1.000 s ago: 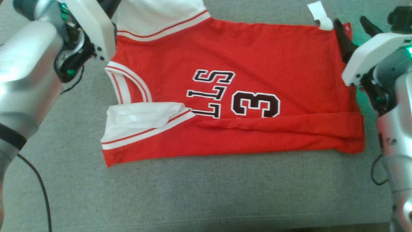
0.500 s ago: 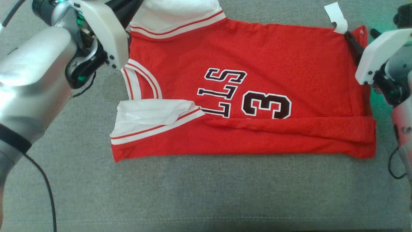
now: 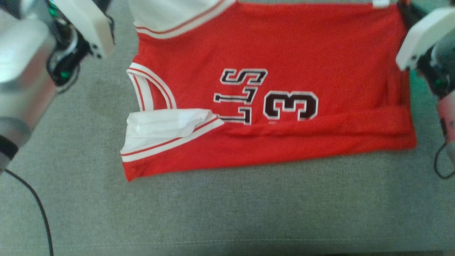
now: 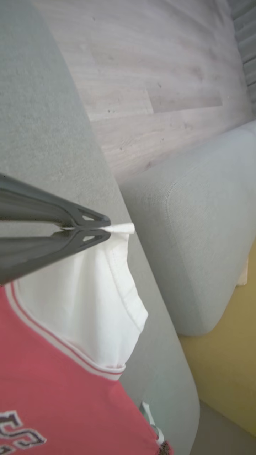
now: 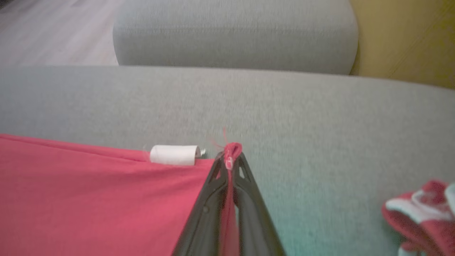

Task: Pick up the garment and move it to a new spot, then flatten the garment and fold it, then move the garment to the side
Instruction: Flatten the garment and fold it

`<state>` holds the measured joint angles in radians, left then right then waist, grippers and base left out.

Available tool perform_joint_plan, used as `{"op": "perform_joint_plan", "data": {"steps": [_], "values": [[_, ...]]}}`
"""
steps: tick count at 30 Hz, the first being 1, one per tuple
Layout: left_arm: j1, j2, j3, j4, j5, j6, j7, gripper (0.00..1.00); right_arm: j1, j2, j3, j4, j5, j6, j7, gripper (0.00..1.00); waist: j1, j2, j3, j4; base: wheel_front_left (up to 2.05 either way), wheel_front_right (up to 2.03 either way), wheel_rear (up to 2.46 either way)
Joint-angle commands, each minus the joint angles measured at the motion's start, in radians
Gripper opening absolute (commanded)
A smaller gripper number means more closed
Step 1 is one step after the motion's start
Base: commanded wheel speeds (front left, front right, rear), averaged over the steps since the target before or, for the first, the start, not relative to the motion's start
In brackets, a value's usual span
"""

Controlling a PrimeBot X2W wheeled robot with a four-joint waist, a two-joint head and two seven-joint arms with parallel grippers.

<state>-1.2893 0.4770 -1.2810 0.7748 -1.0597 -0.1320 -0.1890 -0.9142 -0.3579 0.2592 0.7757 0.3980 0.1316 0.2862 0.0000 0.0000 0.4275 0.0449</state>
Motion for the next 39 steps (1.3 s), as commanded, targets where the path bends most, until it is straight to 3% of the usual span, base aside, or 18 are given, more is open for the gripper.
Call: {"op": "perform_joint_plan", "data": {"steps": [1,9,12,18,28,33,39], "values": [[-0.079,0.041,0.047,0.013,0.006,0.001,-0.02,0.0,-0.044,-0.013,0.012,-0.031,0.01,-0.001,-0.025,0.0,0.0,0.0,0.006,0.001,0.0,0.0,0.0],[-0.143,0.01,0.107,0.115,0.065,0.026,-0.071,0.0,-0.155,-0.004,0.035,0.002,0.025,-0.001,-0.163,0.0,0.0,0.0,0.03,0.008,0.0,0.0,0.0],[-0.154,-0.004,0.207,0.081,0.127,0.046,-0.072,0.0,-0.178,0.004,0.038,0.037,0.06,-0.001,-0.209,0.0,0.0,0.0,0.031,0.023,0.0,0.0,0.0],[-0.058,-0.016,0.249,0.044,0.207,0.018,-0.073,0.0,-0.134,-0.028,0.116,0.062,0.114,-0.001,-0.229,0.0,0.0,0.0,0.002,0.046,0.0,0.0,0.0],[0.084,0.023,0.172,-0.051,0.225,0.002,-0.072,0.0,-0.008,-0.186,0.279,-0.016,0.265,-0.001,-0.207,0.0,0.0,0.0,-0.063,0.094,0.0,0.0,0.0],[0.146,0.087,0.085,-0.158,0.178,0.002,-0.027,0.0,0.068,-0.285,0.383,-0.079,0.346,-0.001,-0.17,0.0,0.0,0.0,-0.103,0.113,0.0,0.0,0.0],[0.213,0.187,0.019,-0.324,0.104,0.002,0.108,0.0,0.128,-0.373,0.482,-0.136,0.42,-0.001,-0.117,0.0,0.0,0.0,-0.142,0.124,0.0,0.0,0.0]]}}
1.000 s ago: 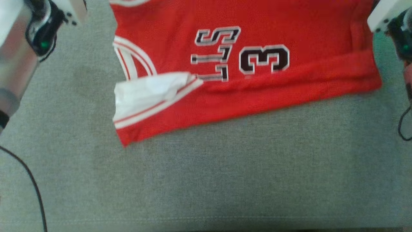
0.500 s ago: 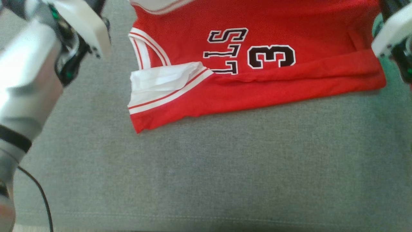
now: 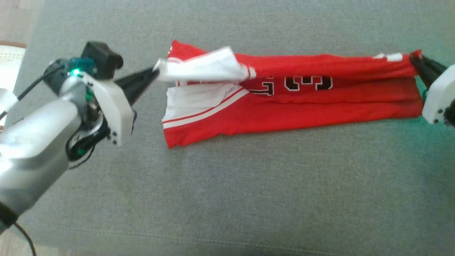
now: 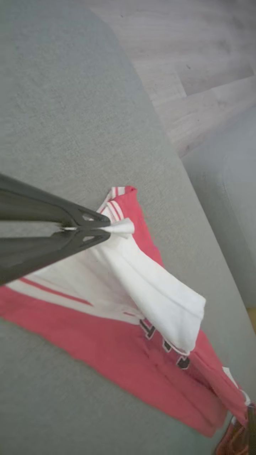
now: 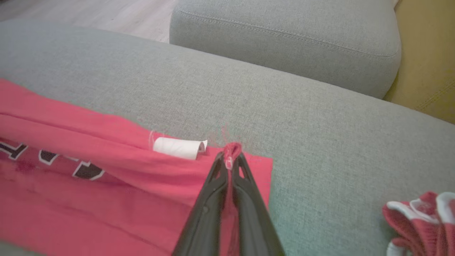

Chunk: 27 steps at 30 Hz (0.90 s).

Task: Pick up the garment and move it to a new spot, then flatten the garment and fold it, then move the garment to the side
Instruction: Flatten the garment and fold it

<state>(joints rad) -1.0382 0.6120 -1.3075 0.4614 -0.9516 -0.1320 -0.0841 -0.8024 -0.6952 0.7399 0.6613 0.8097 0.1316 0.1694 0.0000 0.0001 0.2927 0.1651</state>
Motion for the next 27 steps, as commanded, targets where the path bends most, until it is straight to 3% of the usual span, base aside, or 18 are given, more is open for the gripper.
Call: {"op": "perform_joint_plan", "data": {"steps": [1,8,20,21,22,23,24,27], "values": [[-0.029,0.066,0.041,-0.034,-0.01,0.002,0.025,0.0,0.023,-0.047,0.014,-0.029,0.023,-0.001,0.013,0.0,0.0,-0.0001,-0.012,0.005,0.0,0.0,0.0],[0.031,0.111,0.029,-0.128,-0.023,0.001,0.107,0.0,0.043,-0.099,0.092,-0.084,0.102,-0.001,0.115,0.0,0.0,-0.0001,-0.027,0.002,0.0,0.0,0.0],[0.103,0.079,0.027,-0.125,0.006,0.001,0.124,0.0,0.029,-0.149,0.181,-0.121,0.115,-0.001,0.198,0.0,0.0,-0.0001,-0.008,-0.016,0.0,0.0,0.0],[0.106,0.075,0.027,-0.12,0.009,0.001,0.121,0.0,0.028,-0.149,0.179,-0.115,0.118,-0.001,0.198,0.61,0.0,-0.0001,-0.007,-0.017,0.0,0.0,0.0],[0.108,0.07,0.027,-0.111,0.013,0.001,0.113,0.05,0.031,-0.145,0.177,-0.106,0.128,-0.001,0.205,1.0,0.0,-0.0001,-0.008,-0.018,0.0,0.0,0.0],[0.112,0.065,0.027,-0.103,0.017,0.001,0.107,0.63,0.033,-0.143,0.177,-0.103,0.134,-0.001,0.21,1.0,0.0,-0.0001,-0.011,-0.018,0.0,0.0,0.0],[0.118,0.06,0.027,-0.096,0.02,0.001,0.104,1.0,0.034,-0.14,0.175,-0.101,0.14,-0.001,0.211,1.0,0.0,-0.0001,-0.015,-0.02,0.0,0.0,0.0],[0.129,0.053,0.028,-0.066,0.017,0.001,0.08,1.0,0.038,-0.136,0.164,-0.09,0.157,-0.001,0.211,1.0,0.0,-0.0001,-0.034,-0.026,0.0,0.0,0.0]]}}
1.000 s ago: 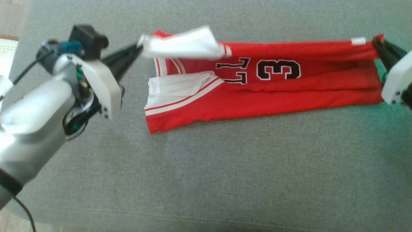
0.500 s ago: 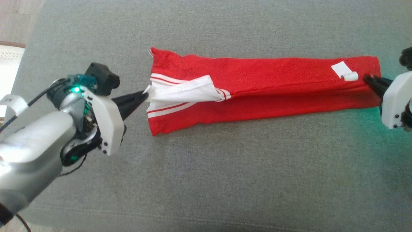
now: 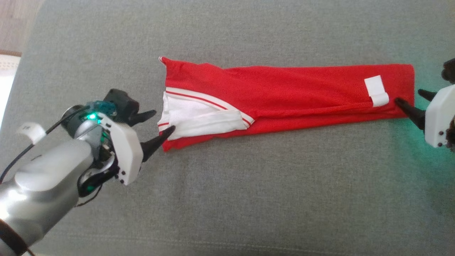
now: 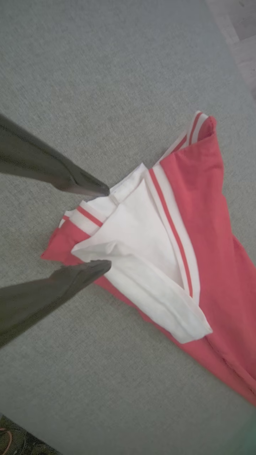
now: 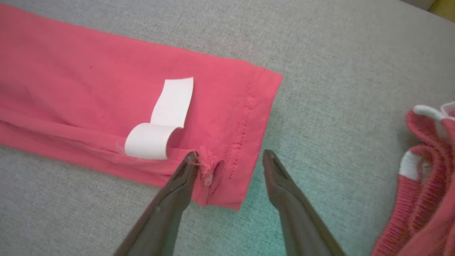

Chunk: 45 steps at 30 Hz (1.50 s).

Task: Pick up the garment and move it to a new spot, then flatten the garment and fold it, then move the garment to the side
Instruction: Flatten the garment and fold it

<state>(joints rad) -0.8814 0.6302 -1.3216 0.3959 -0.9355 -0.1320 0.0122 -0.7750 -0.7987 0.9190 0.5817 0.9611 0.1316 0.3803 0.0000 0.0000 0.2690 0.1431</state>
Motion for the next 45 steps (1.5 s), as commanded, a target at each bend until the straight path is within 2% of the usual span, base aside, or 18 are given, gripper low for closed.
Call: {"op": "perform_joint_plan", "data": {"steps": [1,7,12,16,18,21,24,26,29,33,38,39,45], "values": [[-0.026,0.033,0.046,0.016,-0.004,0.001,-0.032,1.0,0.012,-0.031,-0.022,-0.008,0.014,-0.001,-0.003,1.0,0.0,0.0,-0.016,-0.006,0.0,0.0,0.0],[-0.018,0.02,0.099,0.091,-0.036,0.024,-0.127,1.0,0.02,-0.019,-0.077,-0.019,0.077,-0.001,-0.03,1.0,0.0,0.0,-0.057,-0.021,0.0,0.0,0.0],[0.001,0.009,0.185,0.115,-0.082,0.089,-0.229,1.0,0.039,0.011,-0.16,-0.057,0.159,-0.001,-0.101,1.0,0.0,0.0,-0.1,-0.035,0.0,0.0,0.0],[0.03,-0.001,0.294,0.092,-0.101,0.16,-0.27,1.0,0.055,0.046,-0.236,-0.099,0.187,-0.001,-0.223,1.0,0.0,0.0,-0.124,-0.045,0.0,0.0,0.0],[0.053,-0.015,0.401,0.043,-0.087,0.196,-0.273,1.0,0.069,0.072,-0.269,-0.117,0.183,-0.001,-0.297,1.0,0.0,0.0,-0.132,-0.047,0.0,0.0,0.0],[0.139,-0.055,0.617,-0.058,-0.014,0.253,-0.273,1.0,0.095,0.117,-0.305,-0.14,0.152,-0.001,-0.404,1.0,0.0,0.0,-0.143,-0.049,0.0,0.0,0.0],[0.261,-0.126,0.808,-0.16,0.091,0.274,-0.274,1.0,0.126,0.173,-0.352,-0.123,0.097,-0.001,-0.513,1.0,0.0,0.0,-0.154,-0.051,0.0,0.0,0.0],[0.339,-0.18,0.91,-0.216,0.167,0.27,-0.274,1.0,0.148,0.218,-0.389,-0.097,0.048,-0.001,-0.576,1.0,0.0,0.0,-0.16,-0.053,0.0,0.0,0.0],[0.447,-0.262,1.022,-0.276,0.277,0.24,-0.274,1.0,0.19,0.29,-0.443,-0.074,-0.041,-0.001,-0.621,1.0,0.0,0.0,-0.168,-0.055,0.0,0.0,0.0],[0.566,-0.356,1.117,-0.317,0.425,0.177,-0.274,1.0,0.258,0.399,-0.547,-0.066,-0.166,-0.001,-0.64,1.0,0.0,0.0,-0.177,-0.063,0.0,0.0,0.0],[0.663,-0.468,1.212,-0.341,0.581,0.118,-0.274,1.0,0.353,0.518,-0.678,-0.1,-0.337,-0.001,-0.642,1.0,0.0,0.0,-0.181,-0.067,0.0,0.0,0.0],[0.69,-0.505,1.248,-0.34,0.616,0.089,-0.274,1.0,0.385,0.554,-0.719,-0.115,-0.391,-0.001,-0.642,1.0,0.0,0.0,-0.181,-0.066,0.0,0.0,0.0],[0.715,-0.554,1.295,-0.322,0.683,0.029,-0.274,1.0,0.419,0.611,-0.791,-0.128,-0.49,-0.001,-0.642,1.0,0.0,0.0,-0.164,-0.057,0.0,0.0,0.0]]}}
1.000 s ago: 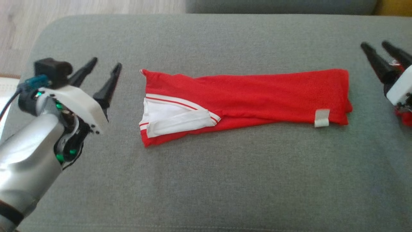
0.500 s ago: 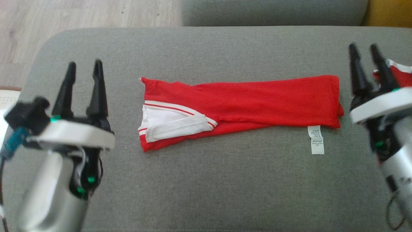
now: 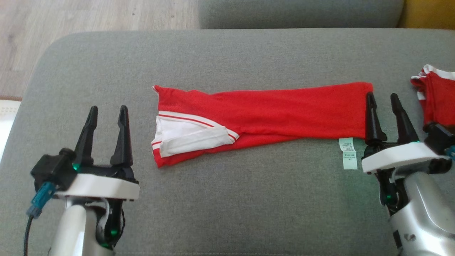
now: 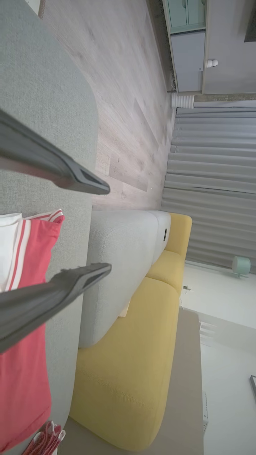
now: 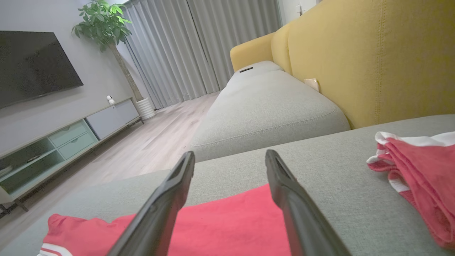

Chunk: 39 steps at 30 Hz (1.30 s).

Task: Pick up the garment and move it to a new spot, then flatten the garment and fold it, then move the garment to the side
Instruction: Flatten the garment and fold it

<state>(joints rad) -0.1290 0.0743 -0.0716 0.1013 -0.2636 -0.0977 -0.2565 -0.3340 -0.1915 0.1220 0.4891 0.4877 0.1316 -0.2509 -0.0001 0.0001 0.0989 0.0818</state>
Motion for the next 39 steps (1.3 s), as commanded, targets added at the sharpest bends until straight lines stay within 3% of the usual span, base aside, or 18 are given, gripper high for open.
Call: {"op": "perform_joint_plan", "data": {"steps": [1,9,22,28,29,30,31,39], "values": [[-0.04,-0.002,0.048,-0.026,0.016,-0.01,-0.005,1.0,-0.024,0.009,-0.005,-0.029,-0.031,-0.001,-0.009,1.0,0.0001,-0.0001,0.012,0.007,0.0,0.0,0.0],[-0.07,-0.018,0.041,-0.011,0.034,-0.029,-0.005,1.0,-0.087,0.047,-0.123,0.097,-0.136,-0.001,0.054,1.0,0.0001,-0.0001,0.064,0.036,0.0,0.0,0.0],[-0.118,-0.023,-0.011,0.014,0.008,-0.033,-0.005,1.0,-0.244,0.067,-0.418,0.407,-0.383,-0.001,0.14,1.0,0.0001,-0.0001,0.143,0.097,0.0,0.0,0.0],[-0.122,-0.024,-0.006,0.015,0.006,-0.033,-0.005,1.0,-0.281,0.095,-0.451,0.486,-0.419,-0.001,0.168,1.0,0.0001,-0.0001,0.148,0.099,0.0,0.0,0.0],[-0.123,-0.024,-0.006,0.015,0.006,-0.033,-0.005,1.0,-0.285,0.098,-0.447,0.495,-0.418,-0.001,0.17,0.89,0.0001,-0.0001,0.147,0.098,0.0,0.0,0.0],[-0.123,-0.024,-0.005,0.017,0.006,-0.033,-0.005,1.0,-0.289,0.101,-0.443,0.502,-0.417,-0.001,0.169,0.33,0.0001,-0.0001,0.146,0.095,0.0,0.0,0.0],[-0.123,-0.024,-0.006,0.018,0.006,-0.033,-0.005,1.0,-0.291,0.102,-0.44,0.507,-0.416,-0.001,0.166,0.0,0.0001,-0.0001,0.144,0.093,0.0,0.0,0.0],[-0.113,-0.024,-0.007,0.029,0.005,-0.033,-0.005,1.0,-0.29,0.043,-0.493,0.511,-0.425,-0.001,0.11,0.0,0.0001,-0.0001,0.109,0.067,0.0,0.0,0.0]]}}
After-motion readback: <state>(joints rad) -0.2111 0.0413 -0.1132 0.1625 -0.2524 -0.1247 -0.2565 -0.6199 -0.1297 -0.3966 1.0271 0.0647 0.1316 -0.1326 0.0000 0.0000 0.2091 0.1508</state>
